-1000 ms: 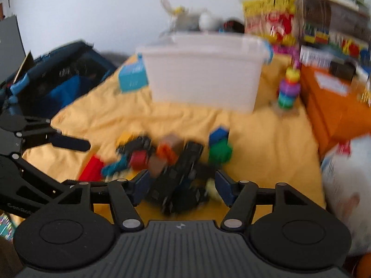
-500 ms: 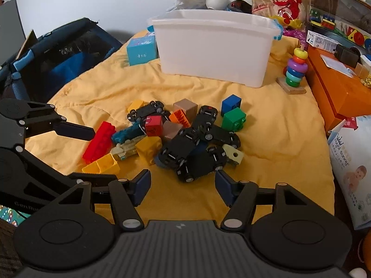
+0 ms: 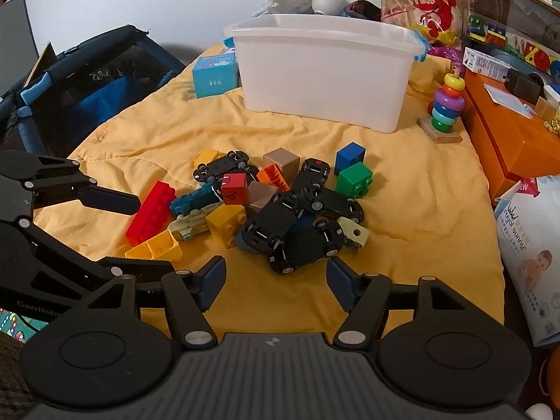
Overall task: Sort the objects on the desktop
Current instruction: 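Move both open tools back over the toy pile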
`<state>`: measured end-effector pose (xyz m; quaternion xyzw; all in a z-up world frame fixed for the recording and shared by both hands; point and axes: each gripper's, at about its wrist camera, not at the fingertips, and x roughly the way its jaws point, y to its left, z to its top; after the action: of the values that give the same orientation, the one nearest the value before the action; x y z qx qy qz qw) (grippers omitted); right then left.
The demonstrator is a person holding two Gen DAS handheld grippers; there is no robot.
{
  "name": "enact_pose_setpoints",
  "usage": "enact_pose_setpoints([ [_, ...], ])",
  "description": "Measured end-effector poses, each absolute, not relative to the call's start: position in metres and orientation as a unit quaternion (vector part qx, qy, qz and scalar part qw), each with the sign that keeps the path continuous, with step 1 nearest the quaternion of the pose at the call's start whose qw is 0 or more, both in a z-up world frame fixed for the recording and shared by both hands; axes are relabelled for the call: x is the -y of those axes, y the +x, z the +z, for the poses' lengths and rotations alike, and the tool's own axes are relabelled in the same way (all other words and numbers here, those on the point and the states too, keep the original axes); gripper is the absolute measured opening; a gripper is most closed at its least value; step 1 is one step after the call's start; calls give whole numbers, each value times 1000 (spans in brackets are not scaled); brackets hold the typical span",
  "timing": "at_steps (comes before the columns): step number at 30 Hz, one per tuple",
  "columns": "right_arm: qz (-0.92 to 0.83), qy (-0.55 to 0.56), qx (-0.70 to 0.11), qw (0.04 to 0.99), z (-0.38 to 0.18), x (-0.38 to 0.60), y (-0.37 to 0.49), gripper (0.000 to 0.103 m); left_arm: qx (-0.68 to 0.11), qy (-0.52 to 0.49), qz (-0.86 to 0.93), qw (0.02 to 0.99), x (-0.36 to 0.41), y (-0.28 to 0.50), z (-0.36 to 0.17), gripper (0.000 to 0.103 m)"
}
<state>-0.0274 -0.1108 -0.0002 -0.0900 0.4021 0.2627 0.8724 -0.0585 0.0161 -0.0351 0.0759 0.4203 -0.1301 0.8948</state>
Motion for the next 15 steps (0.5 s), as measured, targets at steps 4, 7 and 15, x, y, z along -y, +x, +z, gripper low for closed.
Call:
enact_pose_setpoints([
  [4,261,-89,-402,873,0,112,-27,67,-424,76,-131,893,-16,-57,-36,75],
  [7,260,-86,-405,872,-1,113,-25,68,-425,77,-130,892,-15,-57,-37,75],
  [15,272,-91,-405,868,-3,114,-23,66,-435,67,-120,890,-19,-53,-41,75],
])
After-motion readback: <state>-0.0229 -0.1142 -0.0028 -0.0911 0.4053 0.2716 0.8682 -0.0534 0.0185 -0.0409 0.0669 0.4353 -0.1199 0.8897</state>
